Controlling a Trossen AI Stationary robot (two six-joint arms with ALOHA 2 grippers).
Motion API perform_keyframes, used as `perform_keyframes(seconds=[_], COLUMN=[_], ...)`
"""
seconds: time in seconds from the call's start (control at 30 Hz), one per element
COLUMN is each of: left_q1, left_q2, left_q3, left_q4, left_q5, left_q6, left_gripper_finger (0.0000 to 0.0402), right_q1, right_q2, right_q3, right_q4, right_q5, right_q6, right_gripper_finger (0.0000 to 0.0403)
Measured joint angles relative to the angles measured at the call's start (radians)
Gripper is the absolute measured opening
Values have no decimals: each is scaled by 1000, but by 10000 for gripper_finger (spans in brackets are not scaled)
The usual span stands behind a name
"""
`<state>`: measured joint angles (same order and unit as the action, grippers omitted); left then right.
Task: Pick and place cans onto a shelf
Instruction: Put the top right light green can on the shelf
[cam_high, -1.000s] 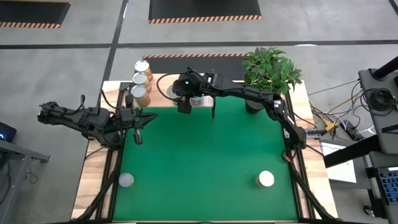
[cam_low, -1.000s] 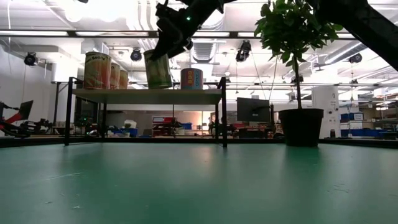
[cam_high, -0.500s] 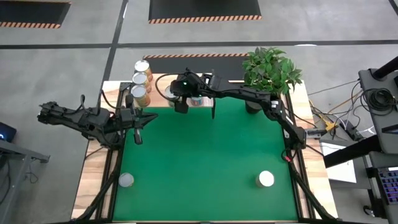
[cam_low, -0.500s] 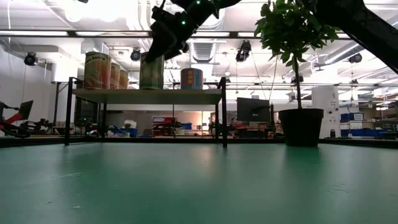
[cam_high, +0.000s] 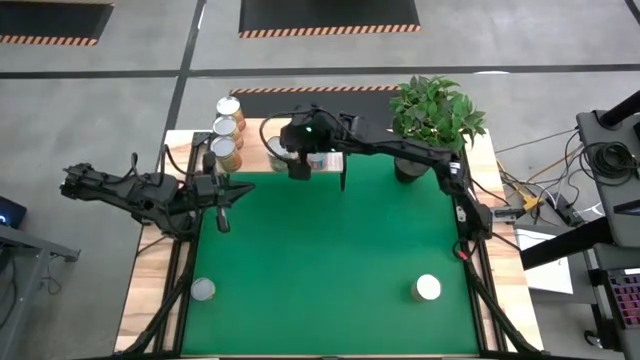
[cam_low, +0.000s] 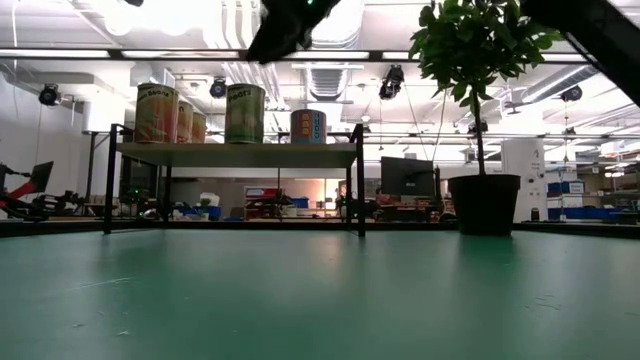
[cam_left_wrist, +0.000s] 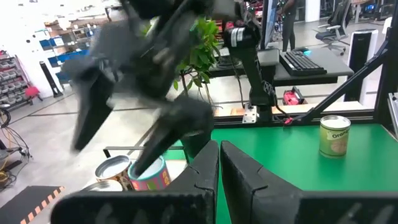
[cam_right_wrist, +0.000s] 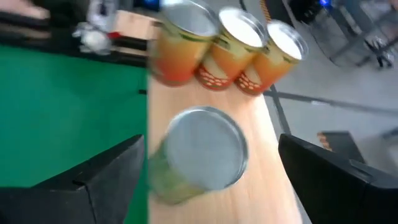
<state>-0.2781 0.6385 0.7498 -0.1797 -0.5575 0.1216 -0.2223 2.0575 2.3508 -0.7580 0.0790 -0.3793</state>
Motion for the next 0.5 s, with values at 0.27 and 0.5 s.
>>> perform_keyframes(seconds=[0.27, 0.5], left_q1=[0, 0], left_q2=[41, 114], left_q3=[4, 30], left_q4=[8, 7], left_q5=[0, 1], left_q6=[-20, -56], left_gripper_finger=[0, 0], right_q1=[168, 340], right_q2=[-111, -315], right_q3=[-76, -439], right_q4=[-179, -33], right_q5=[1, 154], right_q6=[-24, 34], right_gripper_finger=[277, 221])
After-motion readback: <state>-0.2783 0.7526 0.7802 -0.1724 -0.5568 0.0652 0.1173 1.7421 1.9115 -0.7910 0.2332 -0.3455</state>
